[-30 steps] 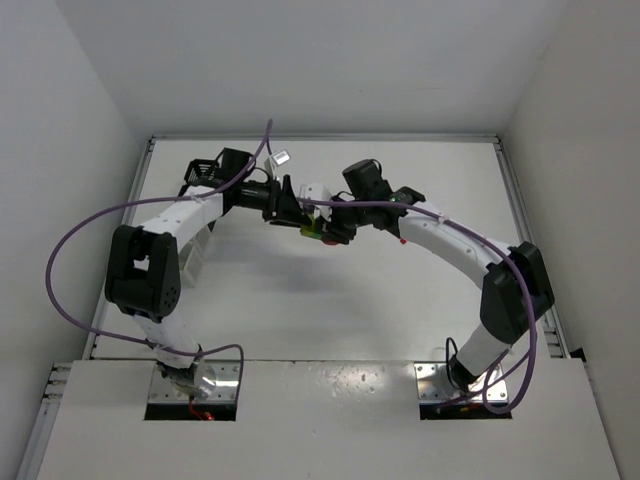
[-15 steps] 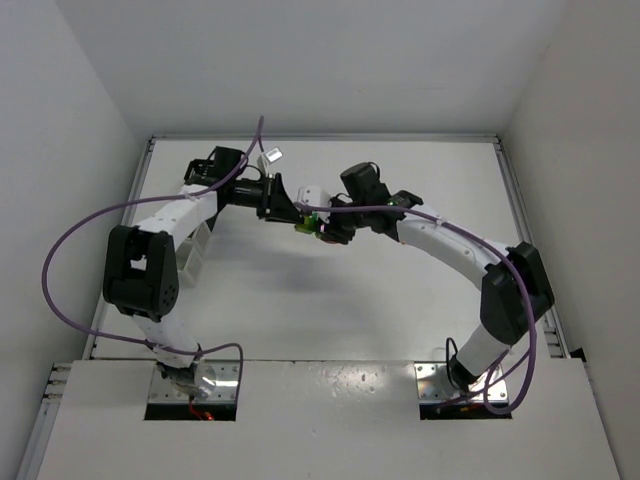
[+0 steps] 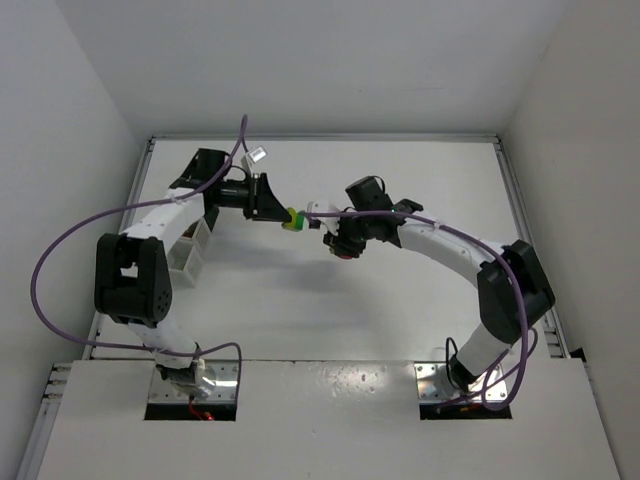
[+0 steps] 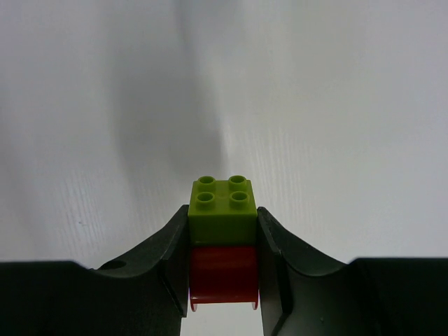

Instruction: Sort the legos into containers by color

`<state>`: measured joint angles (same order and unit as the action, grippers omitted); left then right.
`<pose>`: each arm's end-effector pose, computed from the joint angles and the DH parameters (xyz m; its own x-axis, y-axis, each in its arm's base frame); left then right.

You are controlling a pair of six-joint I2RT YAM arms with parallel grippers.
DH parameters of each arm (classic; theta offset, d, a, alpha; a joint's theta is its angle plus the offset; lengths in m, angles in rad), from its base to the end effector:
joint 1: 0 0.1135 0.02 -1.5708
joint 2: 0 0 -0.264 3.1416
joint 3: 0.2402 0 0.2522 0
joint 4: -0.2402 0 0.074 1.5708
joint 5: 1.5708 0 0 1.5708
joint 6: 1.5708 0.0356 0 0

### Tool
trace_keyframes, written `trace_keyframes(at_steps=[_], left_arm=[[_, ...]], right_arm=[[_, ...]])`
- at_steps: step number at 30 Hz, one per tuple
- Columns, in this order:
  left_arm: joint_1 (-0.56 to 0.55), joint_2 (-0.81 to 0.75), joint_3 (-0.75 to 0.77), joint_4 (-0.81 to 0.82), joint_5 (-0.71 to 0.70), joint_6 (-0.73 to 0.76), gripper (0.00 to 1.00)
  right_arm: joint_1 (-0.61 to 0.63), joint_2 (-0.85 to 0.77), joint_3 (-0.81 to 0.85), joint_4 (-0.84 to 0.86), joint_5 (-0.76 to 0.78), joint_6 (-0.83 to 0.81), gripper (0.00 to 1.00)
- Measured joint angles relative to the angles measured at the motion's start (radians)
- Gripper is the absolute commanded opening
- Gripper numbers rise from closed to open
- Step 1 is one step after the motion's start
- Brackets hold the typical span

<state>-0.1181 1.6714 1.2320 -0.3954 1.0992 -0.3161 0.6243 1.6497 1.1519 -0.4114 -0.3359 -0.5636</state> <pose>0.3481 -0.0732 0.2594 -0.9008 -0.0353 -0.4328 0.3865 0.3890 -0.8362 0.2778 0.2146 0.2275 -0.1586 -0.7359 -0.6583 -0.9474 0.3011 -0.1084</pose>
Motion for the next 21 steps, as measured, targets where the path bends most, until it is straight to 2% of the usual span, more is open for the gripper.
trace_keyframes(at_steps=[1, 2, 5, 6, 9, 12, 17, 21], left_arm=[[0.000, -0.001, -0.005, -0.002, 0.000, 0.002, 0.19], [0.000, -0.002, -0.010, -0.004, 0.000, 0.005, 0.19], [0.000, -0.009, -0.022, -0.015, 0.000, 0.019, 0.19], [0.000, -0.011, -0.025, -0.017, 0.000, 0.023, 0.19], [0.000, -0.020, -0.039, -0.026, 0.000, 0.041, 0.19], [0.000, -0.031, -0.055, -0.037, 0.000, 0.059, 0.19], [0.000, -0.060, -0.084, -0.054, 0.000, 0.085, 0.19], [0.000, -0.073, -0.093, -0.064, 0.012, 0.103, 0.19]], right_arm=[[0.000, 0.003, 0.000, -0.005, 0.000, 0.003, 0.05], [-0.001, 0.006, -0.001, -0.008, -0.001, 0.006, 0.18], [-0.005, 0.029, -0.001, -0.010, -0.006, 0.024, 0.36], [-0.007, 0.039, -0.001, -0.010, -0.009, 0.035, 0.50], [-0.014, 0.067, -0.001, -0.013, -0.025, 0.078, 0.61], [-0.026, 0.070, 0.002, -0.016, -0.053, 0.123, 0.65], [-0.055, 0.077, 0.076, -0.016, -0.177, 0.208, 0.65], [-0.080, 0.094, 0.165, -0.010, -0.365, 0.270, 0.58]])
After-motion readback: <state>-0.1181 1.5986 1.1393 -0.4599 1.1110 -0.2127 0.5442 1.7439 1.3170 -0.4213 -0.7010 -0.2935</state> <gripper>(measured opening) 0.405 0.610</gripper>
